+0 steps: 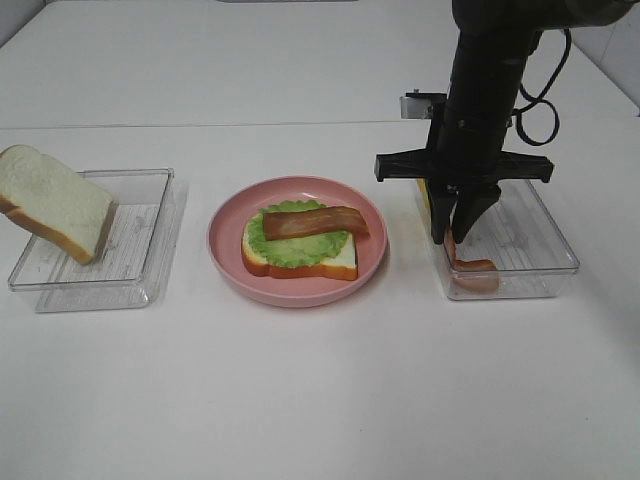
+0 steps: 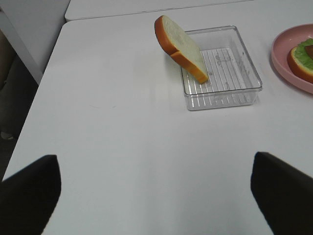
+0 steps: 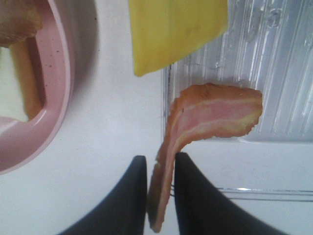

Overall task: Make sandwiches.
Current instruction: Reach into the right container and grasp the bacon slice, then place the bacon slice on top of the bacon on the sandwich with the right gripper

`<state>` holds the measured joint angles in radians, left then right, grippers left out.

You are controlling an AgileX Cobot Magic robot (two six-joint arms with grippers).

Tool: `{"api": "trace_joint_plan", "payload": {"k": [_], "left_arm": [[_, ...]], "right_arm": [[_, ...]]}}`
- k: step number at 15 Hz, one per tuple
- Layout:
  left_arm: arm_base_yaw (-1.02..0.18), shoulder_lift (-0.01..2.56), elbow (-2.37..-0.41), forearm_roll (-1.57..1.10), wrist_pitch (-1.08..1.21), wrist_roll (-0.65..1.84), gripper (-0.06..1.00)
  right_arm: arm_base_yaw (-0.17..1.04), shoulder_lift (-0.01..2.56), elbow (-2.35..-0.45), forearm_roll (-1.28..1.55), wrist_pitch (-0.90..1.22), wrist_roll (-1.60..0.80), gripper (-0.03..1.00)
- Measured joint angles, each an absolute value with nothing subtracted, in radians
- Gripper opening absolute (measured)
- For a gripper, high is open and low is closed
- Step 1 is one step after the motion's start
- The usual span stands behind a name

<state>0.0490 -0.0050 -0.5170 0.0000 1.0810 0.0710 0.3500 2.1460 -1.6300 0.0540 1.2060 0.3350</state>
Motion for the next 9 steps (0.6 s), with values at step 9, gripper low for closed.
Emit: {"api": "trace_joint_plan", "payload": {"k": [9], "left_arm": [[0.049,-0.005,-0.517,0.0,1.081,0.071,0.98]], "right_arm": [[0.35,2.049,-1.691,0.087,1.213,0.293,0.02]]}}
